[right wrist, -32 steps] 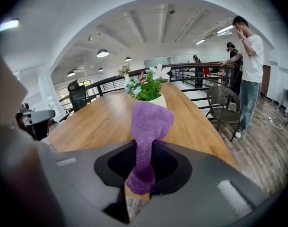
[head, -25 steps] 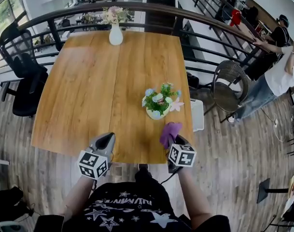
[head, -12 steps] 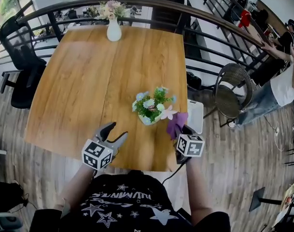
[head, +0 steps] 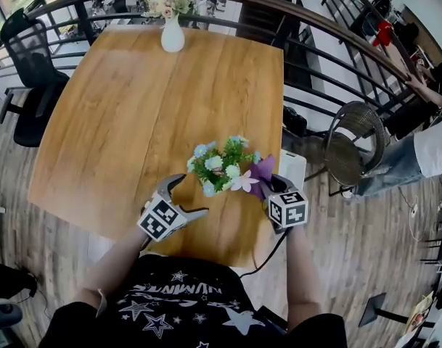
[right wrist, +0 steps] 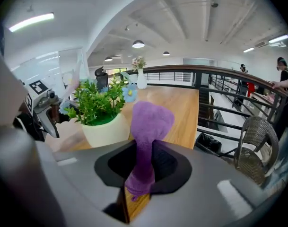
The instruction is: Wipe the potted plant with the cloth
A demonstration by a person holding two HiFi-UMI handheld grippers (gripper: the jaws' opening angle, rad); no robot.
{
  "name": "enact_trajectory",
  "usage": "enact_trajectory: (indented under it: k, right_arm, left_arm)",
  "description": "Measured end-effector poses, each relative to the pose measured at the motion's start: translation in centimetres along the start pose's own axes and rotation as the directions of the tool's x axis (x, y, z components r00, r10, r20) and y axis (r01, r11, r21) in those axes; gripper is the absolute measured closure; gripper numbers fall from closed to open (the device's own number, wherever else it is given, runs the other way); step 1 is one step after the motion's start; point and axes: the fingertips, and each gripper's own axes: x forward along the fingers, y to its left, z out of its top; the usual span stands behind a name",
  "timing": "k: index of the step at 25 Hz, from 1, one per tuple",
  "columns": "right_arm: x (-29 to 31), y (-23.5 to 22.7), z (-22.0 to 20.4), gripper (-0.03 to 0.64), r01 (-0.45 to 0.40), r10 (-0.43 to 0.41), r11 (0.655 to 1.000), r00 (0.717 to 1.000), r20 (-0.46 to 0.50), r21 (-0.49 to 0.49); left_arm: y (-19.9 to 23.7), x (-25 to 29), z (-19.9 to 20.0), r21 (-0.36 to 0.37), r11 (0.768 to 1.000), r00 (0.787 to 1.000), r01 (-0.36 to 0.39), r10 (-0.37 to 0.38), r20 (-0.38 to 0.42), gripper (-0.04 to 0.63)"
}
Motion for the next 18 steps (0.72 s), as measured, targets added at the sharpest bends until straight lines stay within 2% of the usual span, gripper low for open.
enact_trajectory:
  k: [6,9,13,16,18]
  right_arm:
    - [4.1,-0.1,1.0,0.537,-0.160,0.156,0.982,0.987,-0.045,-0.101]
    - [5.6,0.8,1.7,0.538,-0.256,0.246,0.951,0.966,-0.076,-0.175]
    - [7.0,1.8,1.8,0.538,-0.345,0.325,0.906,0.938,-0.117,-0.247]
    - [7.4,2.6,1.7,0.538,-0.395,0.373,0.874,0.918,-0.132,-0.283]
    - [7.3,3.4,1.6,0.538,-0.416,0.392,0.849,0.909,-0.141,-0.326]
  left_arm:
    - [1.4,3.5,-0.2,0.011,1.000,0.998,-0.009,0.010,-0.054,0.097]
    - [1.9,4.2,0.2,0.029,0.999,0.999,-0.021,0.022,-0.048,0.098]
    - [2.2,5.0,0.4,0.035,0.999,0.999,-0.023,0.025,-0.048,0.102]
    - [2.4,5.4,0.0,0.032,0.998,0.997,-0.050,0.052,-0.059,0.176]
    - [2.2,5.5,0.1,0.053,0.997,0.997,-0.050,0.054,-0.062,0.200]
